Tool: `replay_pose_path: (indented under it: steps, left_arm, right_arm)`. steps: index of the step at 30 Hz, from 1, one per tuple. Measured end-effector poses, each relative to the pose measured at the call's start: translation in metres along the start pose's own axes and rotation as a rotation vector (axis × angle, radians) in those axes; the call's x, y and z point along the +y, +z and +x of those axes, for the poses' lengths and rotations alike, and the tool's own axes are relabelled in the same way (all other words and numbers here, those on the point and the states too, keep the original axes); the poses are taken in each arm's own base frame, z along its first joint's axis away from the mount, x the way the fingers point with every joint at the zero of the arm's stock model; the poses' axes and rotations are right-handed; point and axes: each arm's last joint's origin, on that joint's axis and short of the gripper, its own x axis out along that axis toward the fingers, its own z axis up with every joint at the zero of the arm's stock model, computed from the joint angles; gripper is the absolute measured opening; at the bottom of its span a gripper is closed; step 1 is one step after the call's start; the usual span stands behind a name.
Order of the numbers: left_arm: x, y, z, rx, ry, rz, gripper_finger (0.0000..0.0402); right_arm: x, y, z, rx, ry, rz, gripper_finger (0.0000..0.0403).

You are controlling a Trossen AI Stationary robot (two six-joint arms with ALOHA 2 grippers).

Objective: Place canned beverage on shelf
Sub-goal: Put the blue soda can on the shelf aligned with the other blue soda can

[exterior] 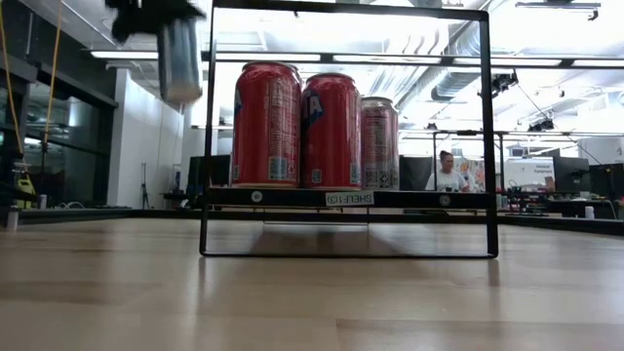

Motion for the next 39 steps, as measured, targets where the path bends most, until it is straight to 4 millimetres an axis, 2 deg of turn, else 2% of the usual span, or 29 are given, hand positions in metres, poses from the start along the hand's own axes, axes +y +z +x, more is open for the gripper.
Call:
replay_pose_path:
  steps: [4, 7, 13, 19, 22, 39]
  left_arm:
    - [0.002, -0.046, 0.019, 0.049, 0.042, 0.066, 0.0165]
    - [0.003, -0.069, 0.031, 0.069, 0.070, 0.113, 0.0165]
    - [0.003, -0.098, 0.049, 0.003, 0.089, 0.211, 0.0168]
    - [0.006, -0.119, 0.056, 0.011, 0.095, 0.220, 0.0209]
    - [0.008, -0.124, 0.057, 0.020, 0.101, 0.217, 0.0208]
    - [0.006, -0.125, 0.058, 0.031, 0.049, 0.246, 0.0199]
  right_arm:
    - [0.000, -0.001, 0.000, 0.007, -0.003, -0.002, 0.0243]
    - [0.000, -0.001, 0.000, 0.006, -0.003, -0.001, 0.0243]
    - [0.000, -0.001, 0.000, 0.007, -0.004, -0.002, 0.0243]
    - [0.000, -0.001, 0.000, 0.009, -0.001, -0.003, 0.0243]
    - [0.000, -0.001, 0.000, 0.009, -0.001, -0.003, 0.0243]
    - [0.001, -0.001, 0.000, 0.009, -0.001, -0.003, 0.0243]
